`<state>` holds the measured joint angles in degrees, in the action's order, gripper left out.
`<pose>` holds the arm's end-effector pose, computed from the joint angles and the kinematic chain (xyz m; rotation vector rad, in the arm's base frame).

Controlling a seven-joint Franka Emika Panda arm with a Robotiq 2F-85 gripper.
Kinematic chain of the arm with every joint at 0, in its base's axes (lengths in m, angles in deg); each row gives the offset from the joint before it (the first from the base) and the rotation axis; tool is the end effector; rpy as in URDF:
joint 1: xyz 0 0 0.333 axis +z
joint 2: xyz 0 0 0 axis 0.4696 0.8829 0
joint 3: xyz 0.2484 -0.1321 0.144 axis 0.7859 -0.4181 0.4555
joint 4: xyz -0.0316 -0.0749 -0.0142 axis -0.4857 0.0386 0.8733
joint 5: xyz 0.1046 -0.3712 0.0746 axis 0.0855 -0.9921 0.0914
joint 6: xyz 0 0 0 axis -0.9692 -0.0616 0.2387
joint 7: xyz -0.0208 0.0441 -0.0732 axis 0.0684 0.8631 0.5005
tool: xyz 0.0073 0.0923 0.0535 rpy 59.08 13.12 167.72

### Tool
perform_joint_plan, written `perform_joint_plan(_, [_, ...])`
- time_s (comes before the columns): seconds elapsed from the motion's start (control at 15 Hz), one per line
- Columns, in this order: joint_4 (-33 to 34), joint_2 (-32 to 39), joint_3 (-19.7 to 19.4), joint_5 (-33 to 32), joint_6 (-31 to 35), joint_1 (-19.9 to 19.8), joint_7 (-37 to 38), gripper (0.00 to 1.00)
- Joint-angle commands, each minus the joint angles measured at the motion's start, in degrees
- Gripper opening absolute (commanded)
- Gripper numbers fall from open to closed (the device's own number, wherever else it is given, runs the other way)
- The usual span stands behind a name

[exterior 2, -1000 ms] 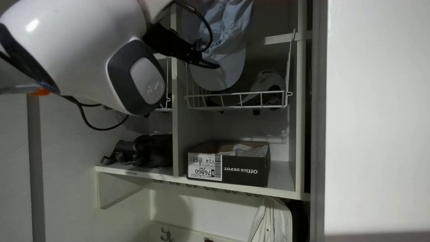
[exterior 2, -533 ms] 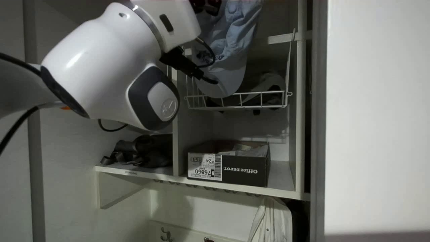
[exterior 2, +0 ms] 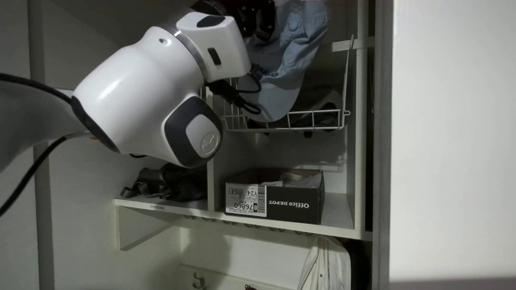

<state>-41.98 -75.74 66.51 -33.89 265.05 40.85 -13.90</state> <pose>0.3929 -0.0531 0.8888 -0.6512 0.6205 -2.1134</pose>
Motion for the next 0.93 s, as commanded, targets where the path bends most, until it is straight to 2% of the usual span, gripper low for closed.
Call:
perform_joint_plan(0.0, [-0.3, -0.5, 2.8, 2.3, -1.5, -3.0, 2.5, 0.03])
perform_joint_plan(0.33, [1.8, 0.1, 3.8, 6.2, 0.4, -4.9, 3.7, 0.03])
perform_joint_plan(0.87, [2.7, 0.1, 5.8, 19.8, 7.1, -5.4, 6.4, 0.03])
